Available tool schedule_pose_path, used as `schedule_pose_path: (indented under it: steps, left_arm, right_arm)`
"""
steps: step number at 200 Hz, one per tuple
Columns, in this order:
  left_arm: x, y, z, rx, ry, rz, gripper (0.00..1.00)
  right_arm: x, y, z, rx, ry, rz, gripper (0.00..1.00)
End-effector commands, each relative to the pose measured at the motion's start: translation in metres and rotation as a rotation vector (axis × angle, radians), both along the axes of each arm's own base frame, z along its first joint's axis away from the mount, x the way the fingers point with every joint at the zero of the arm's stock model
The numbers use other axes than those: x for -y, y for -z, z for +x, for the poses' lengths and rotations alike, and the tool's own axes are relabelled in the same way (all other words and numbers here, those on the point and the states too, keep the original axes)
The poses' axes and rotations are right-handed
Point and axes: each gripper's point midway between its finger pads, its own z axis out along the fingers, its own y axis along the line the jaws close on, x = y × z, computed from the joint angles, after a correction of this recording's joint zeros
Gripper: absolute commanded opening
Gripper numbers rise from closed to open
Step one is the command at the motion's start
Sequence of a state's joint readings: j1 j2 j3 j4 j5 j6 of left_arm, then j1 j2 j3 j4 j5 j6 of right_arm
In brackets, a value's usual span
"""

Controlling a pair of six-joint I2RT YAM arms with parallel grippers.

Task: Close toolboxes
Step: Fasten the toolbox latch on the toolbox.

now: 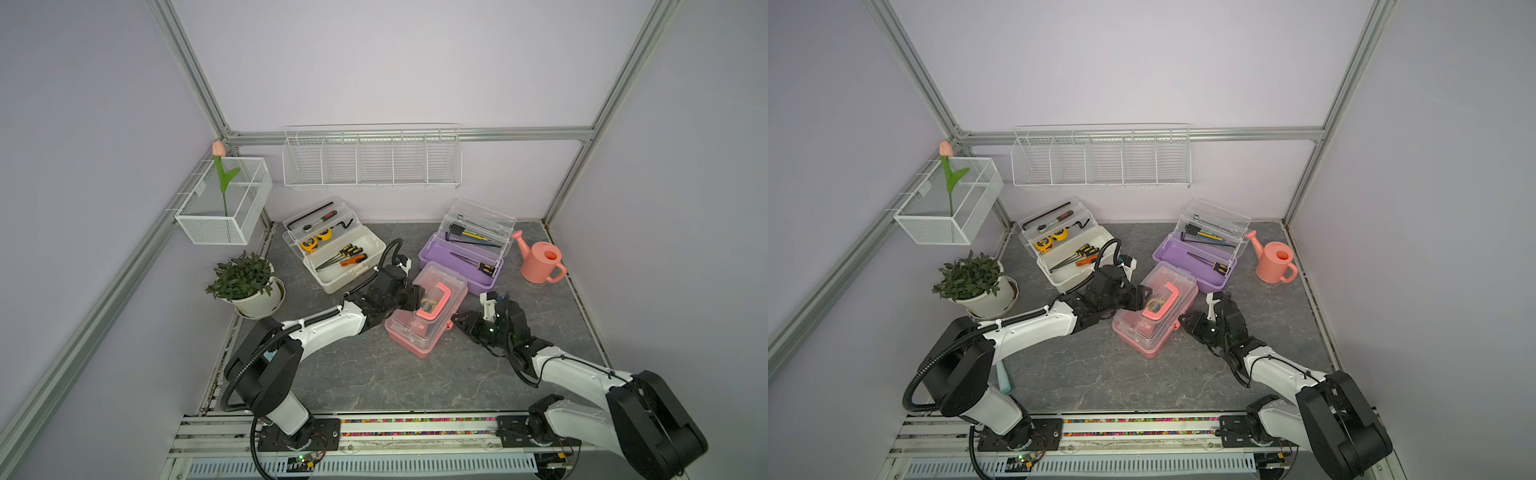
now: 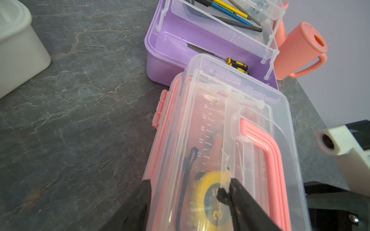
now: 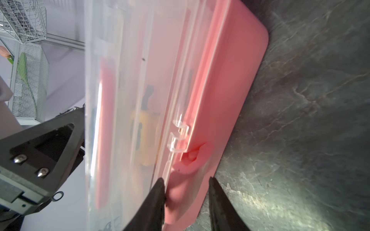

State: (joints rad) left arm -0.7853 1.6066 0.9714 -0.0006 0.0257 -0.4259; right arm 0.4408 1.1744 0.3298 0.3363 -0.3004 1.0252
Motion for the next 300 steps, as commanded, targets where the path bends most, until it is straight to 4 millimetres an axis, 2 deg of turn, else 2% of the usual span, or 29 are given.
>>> schedule_pose_path:
  steps: [1,22,47,64,105,123,151,168,193,244,300]
  left_arm:
    - [-0.032,0.088,-0.046,-0.250,0.042,0.226,0.63]
    - [-0.035,0.089,-0.049,-0.257,0.045,0.237,0.63]
    - [-0.037,0.094,-0.052,-0.274,0.049,0.255,0.63]
    - [-0.038,0.093,-0.052,-0.272,0.047,0.258,0.63]
    - [-0.038,0.089,-0.047,-0.254,0.034,0.260,0.63]
    - [-0.038,0.088,-0.045,-0.247,0.027,0.262,0.63]
    - [-0.037,0.088,-0.043,-0.246,0.030,0.269,0.63]
    - [-0.037,0.090,-0.043,-0.248,0.034,0.277,0.63]
    - [-0.037,0.092,-0.043,-0.253,0.036,0.283,0.63]
    - [-0.038,0.096,-0.044,-0.255,0.036,0.286,0.63]
    - [-0.037,0.101,-0.046,-0.270,0.045,0.285,0.62]
  right_arm:
    - [0.007,0.020,-0.022,-0.096,0.001,-0.036,0.38]
    - [0.015,0.020,-0.027,-0.095,0.018,-0.060,0.37]
    - [0.016,0.010,-0.024,-0.052,0.020,-0.072,0.38]
    - [0.018,0.011,-0.022,-0.036,0.003,-0.111,0.39]
    - [-0.001,0.003,-0.008,-0.003,-0.048,-0.053,0.43]
    - [-0.001,0.001,-0.005,0.001,-0.040,-0.060,0.43]
    - [0.003,0.001,-0.005,-0.009,-0.014,-0.068,0.37]
    - [0.004,-0.001,-0.006,-0.020,-0.007,-0.063,0.27]
    - [0.006,-0.002,-0.007,-0.032,0.000,-0.075,0.18]
    - [0.014,-0.012,-0.008,-0.016,0.034,-0.094,0.18]
    - [0.006,-0.025,-0.001,0.010,0.025,-0.059,0.18]
